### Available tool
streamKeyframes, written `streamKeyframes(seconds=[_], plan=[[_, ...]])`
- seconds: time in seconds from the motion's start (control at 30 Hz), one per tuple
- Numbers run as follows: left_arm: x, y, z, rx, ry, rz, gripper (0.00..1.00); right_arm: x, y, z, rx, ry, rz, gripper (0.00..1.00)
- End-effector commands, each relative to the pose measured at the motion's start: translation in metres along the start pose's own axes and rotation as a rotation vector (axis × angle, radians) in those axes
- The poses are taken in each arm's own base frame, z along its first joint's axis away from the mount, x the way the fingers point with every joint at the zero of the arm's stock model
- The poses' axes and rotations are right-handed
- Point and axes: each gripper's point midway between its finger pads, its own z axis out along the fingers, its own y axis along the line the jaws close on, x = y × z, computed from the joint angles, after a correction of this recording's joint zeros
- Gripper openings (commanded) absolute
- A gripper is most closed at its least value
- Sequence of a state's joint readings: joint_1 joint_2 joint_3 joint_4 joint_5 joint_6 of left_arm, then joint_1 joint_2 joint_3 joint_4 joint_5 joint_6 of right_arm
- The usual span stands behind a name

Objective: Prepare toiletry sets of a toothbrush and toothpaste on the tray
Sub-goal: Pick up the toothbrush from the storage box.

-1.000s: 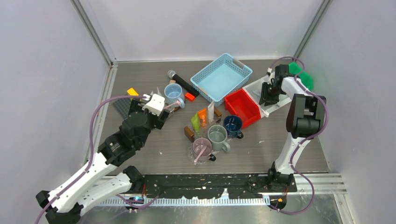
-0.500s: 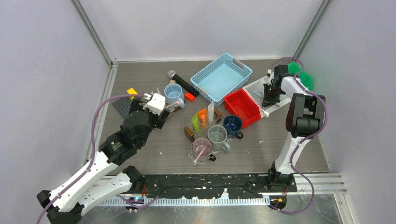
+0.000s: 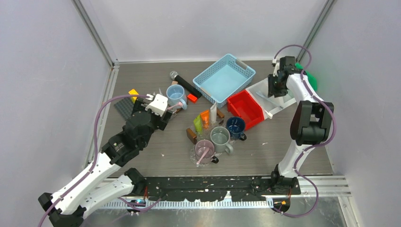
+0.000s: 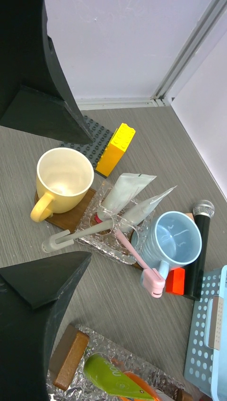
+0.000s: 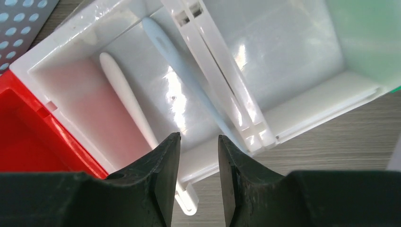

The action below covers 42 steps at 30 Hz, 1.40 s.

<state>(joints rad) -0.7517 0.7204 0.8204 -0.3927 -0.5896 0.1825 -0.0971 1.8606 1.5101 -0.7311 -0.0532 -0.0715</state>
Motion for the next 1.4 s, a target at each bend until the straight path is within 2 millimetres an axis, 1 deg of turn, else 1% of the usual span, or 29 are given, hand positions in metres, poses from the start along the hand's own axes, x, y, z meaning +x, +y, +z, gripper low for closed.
streamKeyframes(seconds=[0.0, 0.03, 0.07, 0.1, 0.13, 0.23, 0.37, 0.47, 0.6, 0.77, 0.8, 0.9, 0.97, 1.0, 1.03, 1.07, 1.13, 1.23, 1.37], plan=[[-0.013, 0.001, 0.003, -0.005, -0.051, -0.056, 0.86, -0.026, -0.012, -0.010, 0.125, -0.074, -0.146, 0.42], [-0.013, 0.001, 0.003, -0.005, -0.050, -0.057, 0.86, -0.026, -0.009, -0.007, 0.129, -0.069, -0.170, 0.42], [-0.013, 0.000, 0.003, -0.003, -0.051, -0.058, 0.86, -0.028, -0.013, -0.005, 0.153, -0.069, -0.200, 0.42], [-0.012, 0.000, 0.003, -0.002, -0.051, -0.057, 0.86, -0.027, -0.011, -0.002, 0.159, -0.063, -0.219, 0.42], [-0.012, 0.000, 0.003, -0.003, -0.050, -0.058, 0.85, -0.028, -0.013, 0.000, 0.177, -0.062, -0.242, 0.42], [-0.012, 0.000, 0.004, -0.002, -0.051, -0.059, 0.85, -0.024, -0.010, 0.010, 0.186, -0.041, -0.301, 0.42], [-0.012, -0.001, 0.004, 0.002, -0.051, -0.061, 0.85, -0.019, -0.014, 0.024, 0.214, -0.010, -0.365, 0.42], [-0.012, -0.002, 0.004, 0.006, -0.052, -0.063, 0.85, -0.010, -0.006, 0.039, 0.226, 0.024, -0.419, 0.42], [-0.011, -0.002, 0.004, 0.008, -0.053, -0.064, 0.85, 0.001, -0.006, 0.052, 0.232, 0.064, -0.444, 0.42], [-0.012, -0.003, 0.004, 0.011, -0.054, -0.066, 0.85, 0.008, -0.005, 0.059, 0.223, 0.085, -0.456, 0.37], [-0.012, -0.003, 0.004, 0.013, -0.055, -0.066, 0.85, 0.008, -0.005, 0.059, 0.222, 0.085, -0.456, 0.36], [-0.012, -0.003, 0.004, 0.015, -0.058, -0.068, 0.85, 0.008, -0.005, 0.057, 0.220, 0.086, -0.455, 0.28], [-0.012, -0.004, 0.003, 0.019, -0.060, -0.069, 0.85, 0.005, -0.004, 0.051, 0.217, 0.075, -0.446, 0.21], [-0.013, -0.004, 0.004, 0.022, -0.062, -0.069, 0.85, 0.004, -0.003, 0.048, 0.217, 0.069, -0.435, 0.14], [-0.014, -0.005, 0.003, 0.028, -0.064, -0.070, 0.85, 0.001, -0.002, 0.043, 0.217, 0.054, -0.430, 0.11], [-0.014, -0.006, 0.003, 0.033, -0.067, -0.071, 0.85, 0.000, -0.001, 0.040, 0.215, 0.047, -0.419, 0.05], [-0.017, -0.008, 0.003, 0.048, -0.075, -0.075, 0.85, -0.007, 0.000, 0.028, 0.218, 0.017, -0.401, 0.03], [-0.023, -0.012, 0.002, 0.079, -0.092, -0.080, 0.85, -0.010, 0.001, 0.018, 0.224, -0.001, -0.362, 0.01], [-0.033, -0.018, 0.000, 0.125, -0.103, -0.097, 0.87, -0.016, -0.001, -0.002, 0.253, -0.044, -0.287, 0.01]])
